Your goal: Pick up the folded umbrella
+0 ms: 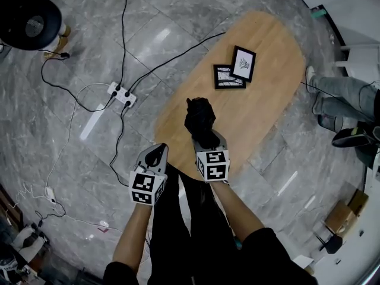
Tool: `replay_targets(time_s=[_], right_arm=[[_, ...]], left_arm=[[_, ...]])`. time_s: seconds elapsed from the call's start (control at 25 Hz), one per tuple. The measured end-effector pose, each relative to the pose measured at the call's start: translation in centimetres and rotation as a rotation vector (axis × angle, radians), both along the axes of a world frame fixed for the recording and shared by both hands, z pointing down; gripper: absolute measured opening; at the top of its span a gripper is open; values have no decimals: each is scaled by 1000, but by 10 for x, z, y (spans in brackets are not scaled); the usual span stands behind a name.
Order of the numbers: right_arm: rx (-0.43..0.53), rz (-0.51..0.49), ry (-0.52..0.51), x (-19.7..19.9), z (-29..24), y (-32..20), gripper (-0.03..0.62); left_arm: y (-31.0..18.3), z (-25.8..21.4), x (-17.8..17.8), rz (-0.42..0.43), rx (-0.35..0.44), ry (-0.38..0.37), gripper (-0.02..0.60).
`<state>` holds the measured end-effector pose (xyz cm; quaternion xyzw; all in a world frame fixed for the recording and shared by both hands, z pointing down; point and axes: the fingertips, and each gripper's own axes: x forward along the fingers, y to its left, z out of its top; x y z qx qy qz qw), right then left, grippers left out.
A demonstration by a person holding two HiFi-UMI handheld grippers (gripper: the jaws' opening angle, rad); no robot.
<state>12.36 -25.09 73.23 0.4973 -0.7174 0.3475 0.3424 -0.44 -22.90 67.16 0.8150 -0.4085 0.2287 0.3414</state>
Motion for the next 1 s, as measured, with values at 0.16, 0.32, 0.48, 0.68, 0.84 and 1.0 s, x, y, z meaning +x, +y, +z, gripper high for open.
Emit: replay_targets(time_s=[0.16,0.32,0.48,0.68,0.84,1.0], right_arm=[[-1,-15,-3,-3,-22,2,233],[-9,-22,-13,-9,-44,7,233],[4,-15,-34,-15,-71,11,233],[50,3,-66,-24,-118,8,233],[91,5,-84,-28,-153,9,233],[172,17,-112,-32,-196,-3,233]], left_arm=[[-9,-22,5,8,13,-20,17],[-16,-43,11,17,17,-33,16],[-18,-67,16,26,24,-32,17],[-22,-102,9,-12,39,-27,17],[-20,-127,5,-23,50,-28,17],[-33,-160,1,-25,107,-27,17]])
